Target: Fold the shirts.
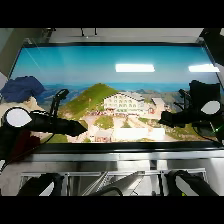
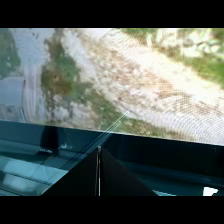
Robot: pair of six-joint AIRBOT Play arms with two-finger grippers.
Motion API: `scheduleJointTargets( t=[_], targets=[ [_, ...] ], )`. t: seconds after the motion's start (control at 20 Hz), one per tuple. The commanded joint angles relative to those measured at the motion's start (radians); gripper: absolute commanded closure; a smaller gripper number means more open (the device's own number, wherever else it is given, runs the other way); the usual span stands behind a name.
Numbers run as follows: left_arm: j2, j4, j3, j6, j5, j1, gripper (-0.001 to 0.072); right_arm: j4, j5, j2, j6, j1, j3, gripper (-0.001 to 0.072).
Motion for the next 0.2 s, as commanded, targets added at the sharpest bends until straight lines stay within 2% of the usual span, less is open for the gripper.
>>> scheduleJointTargets(
  t=[0.0, 0.15],
  targets=[
    [0.045, 0.003, -0.013, -0.004, 0.013, 0.032, 0.0692, 0.002, -0.001, 0.002, -0.002, 0.002, -0.004, 0.0694],
    [0.06, 0.003, -0.013, -0.004, 0.013, 0.04, 0.0692, 0.002, -0.001, 0.002, -0.002, 0.002, -0.004, 0.0693]
  ],
)
